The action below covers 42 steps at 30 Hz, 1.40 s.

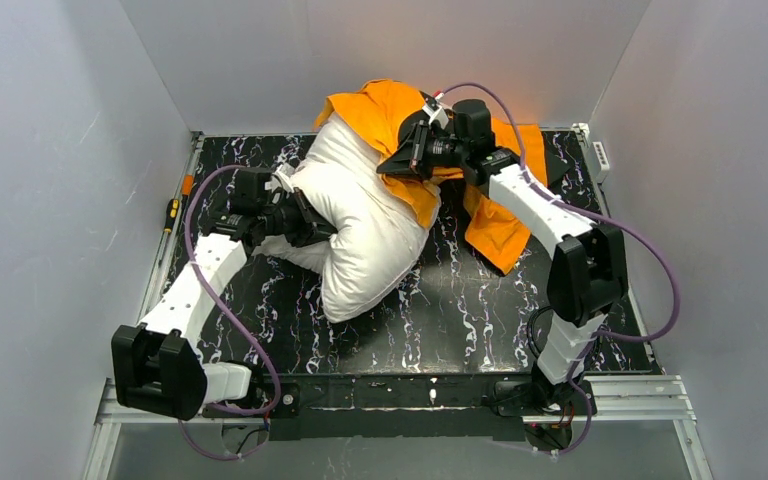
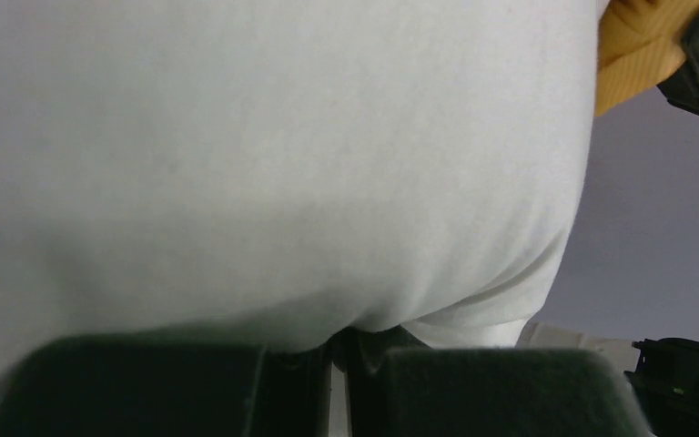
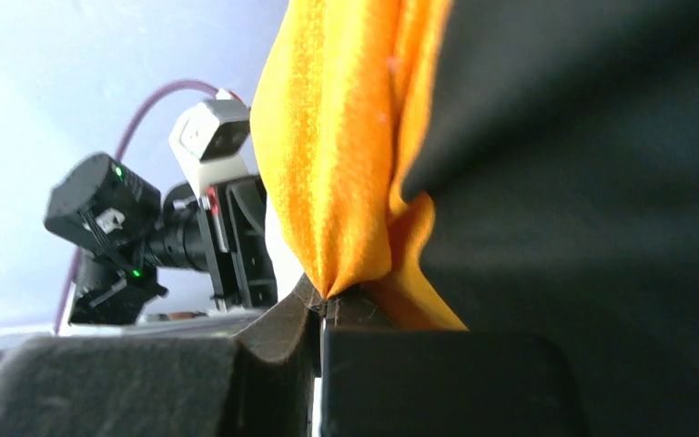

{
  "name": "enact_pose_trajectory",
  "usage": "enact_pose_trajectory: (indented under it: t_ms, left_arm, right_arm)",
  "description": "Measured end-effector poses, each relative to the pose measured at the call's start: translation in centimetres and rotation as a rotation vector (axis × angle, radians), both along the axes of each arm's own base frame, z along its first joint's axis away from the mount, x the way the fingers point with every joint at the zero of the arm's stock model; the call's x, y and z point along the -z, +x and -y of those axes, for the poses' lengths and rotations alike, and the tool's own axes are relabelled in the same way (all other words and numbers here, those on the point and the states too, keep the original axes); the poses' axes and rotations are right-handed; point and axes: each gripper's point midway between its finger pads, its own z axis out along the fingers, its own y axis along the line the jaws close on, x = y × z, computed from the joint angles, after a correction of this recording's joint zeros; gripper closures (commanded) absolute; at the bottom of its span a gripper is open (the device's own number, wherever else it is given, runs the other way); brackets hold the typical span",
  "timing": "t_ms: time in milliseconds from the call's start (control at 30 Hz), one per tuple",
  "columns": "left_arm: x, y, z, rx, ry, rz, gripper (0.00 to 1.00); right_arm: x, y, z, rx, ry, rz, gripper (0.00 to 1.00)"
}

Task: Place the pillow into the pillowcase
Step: Stuff the pillow into the pillowcase.

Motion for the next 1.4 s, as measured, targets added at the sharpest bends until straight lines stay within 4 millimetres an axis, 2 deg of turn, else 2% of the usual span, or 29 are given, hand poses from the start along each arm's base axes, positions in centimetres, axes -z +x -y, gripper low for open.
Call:
enact_pose_trajectory:
  t_ms: [133,167,200,300,367,433,533,600,733,800,933,1000,1033,1067,1100,1200,1300,1367,1400]
  left_arm:
    - [0.3,-0.6,-1.1,-0.011,0.025,-0.019,1.0]
    - [0.4,-0.6,-1.6,-0.021,0.034,-0.021,1.0]
    - [0.5,-0.6,-2.2,-0.036,0.046,-0.021,1.0]
    - [0.3,-0.4,-4.5,-0.094,0.096,0.005,0.9]
    - [0.1,-0.2,-6.2,-0.134,0.129,0.031,0.76]
    - [-0.2,-0.2,-7.9,-0.173,0.166,0.055,0.64]
    - [-0.3,-0.5,-10.0,-0.217,0.217,0.068,0.47]
    - [-0.2,-0.7,-11.0,-0.234,0.252,0.062,0.41]
    - [-0.3,-0.9,-12.0,-0.243,0.309,0.043,0.25]
    - [-0.4,-0.7,-12.4,-0.247,0.326,0.03,0.11]
    - [0.0,-0.1,-13.4,-0.27,0.355,0.001,0.02]
    - [0.5,0.2,-13.8,-0.283,0.354,-0.02,0.02]
    - [0.7,0.4,-14.0,-0.289,0.346,-0.032,0.02]
    - [0.8,0.5,-14.1,-0.296,0.335,-0.043,0.02]
    - [0.9,0.8,-14.2,-0.299,0.318,-0.049,0.07]
    - [1.3,1.7,-14.3,-0.306,0.245,-0.054,0.42]
    - [2.0,2.9,-13.9,-0.297,0.152,-0.077,0.85]
    - [2.7,3.6,-13.4,-0.278,0.097,-0.107,0.95]
    - [3.0,3.9,-13.1,-0.263,0.069,-0.122,0.97]
  right_arm:
    - [-0.5,-2.1,1.5,-0.057,-0.111,0.045,0.91]
    - [-0.3,-2.7,1.8,-0.074,-0.137,0.05,0.83]
    - [-0.1,-3.3,2.2,-0.09,-0.164,0.054,0.68]
    - [0.3,-4.7,3.3,-0.134,-0.239,0.067,0.37]
    - [0.4,-4.9,4.6,-0.13,-0.302,0.097,0.22]
    - [0.2,-4.6,6.1,-0.105,-0.363,0.131,0.14]
    - [-0.6,-3.5,8.3,-0.054,-0.458,0.199,0.08]
    - [-1.5,-2.8,9.3,-0.021,-0.519,0.262,0.07]
    - [-4.4,-0.4,11.2,0.082,-0.639,0.417,0.02]
    - [-5.2,1.2,11.9,0.14,-0.691,0.469,0.02]
    - [-4.4,4.1,12.5,0.202,-0.769,0.488,0.02]
    - [-2.6,5.6,12.2,0.204,-0.803,0.465,0.04]
    - [-1.7,6.2,12.1,0.201,-0.815,0.452,0.09]
    - [-0.4,6.9,11.9,0.193,-0.831,0.435,0.19]
    - [0.9,7.5,11.7,0.184,-0.847,0.416,0.32]
    - [4.3,9.0,11.1,0.153,-0.879,0.373,0.71]
    - [4.3,10.0,10.3,0.15,-0.858,0.38,0.91]
    - [3.0,9.9,9.9,0.156,-0.826,0.4,0.98]
    - [2.2,9.8,9.8,0.16,-0.808,0.414,0.99]
